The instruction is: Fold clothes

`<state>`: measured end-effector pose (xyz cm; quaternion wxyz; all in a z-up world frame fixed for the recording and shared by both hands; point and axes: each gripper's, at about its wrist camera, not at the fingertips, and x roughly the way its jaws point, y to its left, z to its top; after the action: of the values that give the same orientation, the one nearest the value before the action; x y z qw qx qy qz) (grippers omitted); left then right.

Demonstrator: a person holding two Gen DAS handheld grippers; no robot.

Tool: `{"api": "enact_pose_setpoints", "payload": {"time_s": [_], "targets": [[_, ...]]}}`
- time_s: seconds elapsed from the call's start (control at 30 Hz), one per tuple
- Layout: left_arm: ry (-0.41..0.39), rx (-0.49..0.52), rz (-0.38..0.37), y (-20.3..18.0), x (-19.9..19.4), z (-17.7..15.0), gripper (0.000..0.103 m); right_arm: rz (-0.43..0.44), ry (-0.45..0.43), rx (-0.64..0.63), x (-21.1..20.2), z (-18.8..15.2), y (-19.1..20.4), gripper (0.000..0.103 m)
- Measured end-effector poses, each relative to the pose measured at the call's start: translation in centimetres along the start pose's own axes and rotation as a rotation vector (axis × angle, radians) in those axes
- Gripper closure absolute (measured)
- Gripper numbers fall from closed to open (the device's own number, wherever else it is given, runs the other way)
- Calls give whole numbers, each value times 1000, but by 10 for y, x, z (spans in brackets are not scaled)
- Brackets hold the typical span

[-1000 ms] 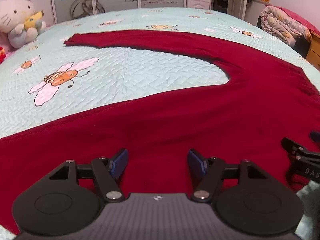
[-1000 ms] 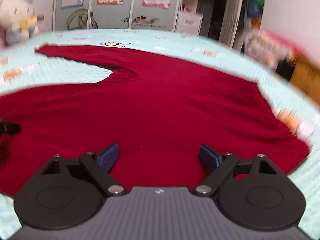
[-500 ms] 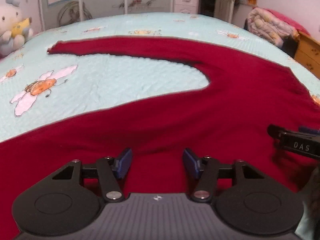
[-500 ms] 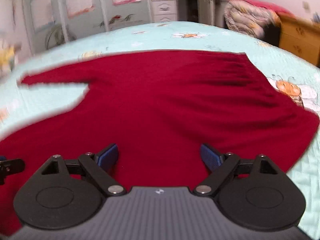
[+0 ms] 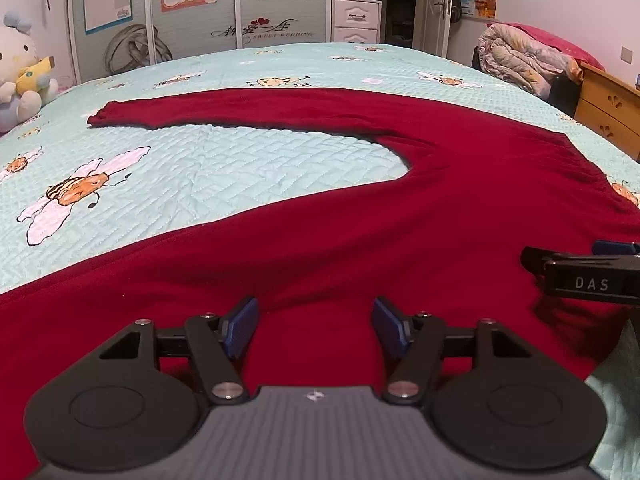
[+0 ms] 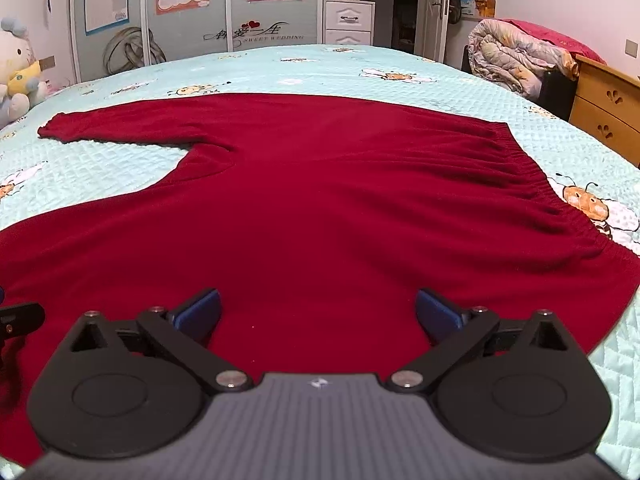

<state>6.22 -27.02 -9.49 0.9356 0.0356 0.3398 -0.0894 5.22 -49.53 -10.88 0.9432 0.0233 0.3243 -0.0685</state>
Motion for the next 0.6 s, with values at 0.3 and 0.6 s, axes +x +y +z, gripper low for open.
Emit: {"api": "enact_pose_setpoints", "payload": {"time_s": [0.3, 0.6], "targets": [[-10, 0, 21, -4, 1, -1, 33, 1, 0, 1, 1, 0, -1, 1], [-3, 2, 20, -3, 1, -1, 32, 0, 0, 1, 1, 0, 0, 1]]}}
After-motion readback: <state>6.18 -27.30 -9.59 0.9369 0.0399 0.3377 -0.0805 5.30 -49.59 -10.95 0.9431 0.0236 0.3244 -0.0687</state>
